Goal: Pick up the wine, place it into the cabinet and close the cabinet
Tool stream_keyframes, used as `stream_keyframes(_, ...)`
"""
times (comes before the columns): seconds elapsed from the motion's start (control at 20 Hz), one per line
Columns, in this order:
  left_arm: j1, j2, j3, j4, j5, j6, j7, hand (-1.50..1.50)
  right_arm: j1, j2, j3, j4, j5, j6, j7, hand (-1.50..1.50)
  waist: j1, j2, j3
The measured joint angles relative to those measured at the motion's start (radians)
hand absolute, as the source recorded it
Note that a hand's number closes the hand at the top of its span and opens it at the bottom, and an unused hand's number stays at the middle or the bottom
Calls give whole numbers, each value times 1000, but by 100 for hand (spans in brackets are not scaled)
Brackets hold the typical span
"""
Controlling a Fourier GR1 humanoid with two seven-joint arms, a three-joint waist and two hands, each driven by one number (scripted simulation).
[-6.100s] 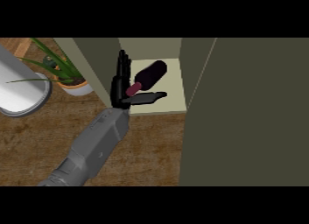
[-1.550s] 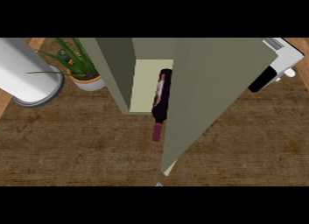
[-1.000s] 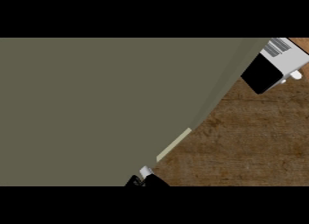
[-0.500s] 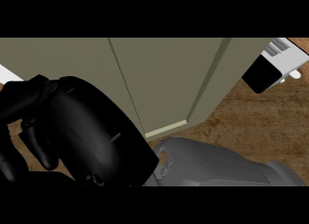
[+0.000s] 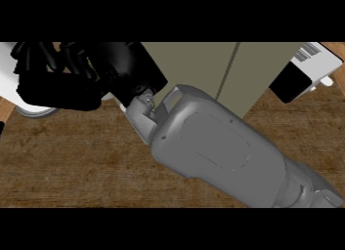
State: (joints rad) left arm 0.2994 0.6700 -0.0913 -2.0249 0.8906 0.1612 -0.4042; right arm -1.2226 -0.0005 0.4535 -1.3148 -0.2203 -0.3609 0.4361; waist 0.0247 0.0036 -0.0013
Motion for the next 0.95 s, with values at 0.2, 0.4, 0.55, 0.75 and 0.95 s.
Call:
stream_keyframes(0.2, 3, -25, 0, 5, -31, -1, 3, -150, -2, 1, -56, 72, -14, 77, -60, 150, -1, -9, -4)
stream_keyframes(0.4, -10, -36, 2, 6, -40, -5, 21, -150, -3, 1, -79, 135, -16, 136, -135, 150, 0, -22, -4)
stream_keyframes(0.55, -19, -39, 5, 9, -45, -6, 32, -150, -6, -8, -93, 171, -18, 182, -180, 150, 4, -28, -6)
stream_keyframes(0.75, -23, -47, 5, 14, -53, -14, 30, -150, 1, -32, -89, 204, 5, 229, -250, 150, 12, -38, -8)
stream_keyframes(0.95, -42, -51, 6, 22, -54, -15, 41, -150, 4, -41, -80, 222, 37, 240, -288, 150, 10, -44, -7)
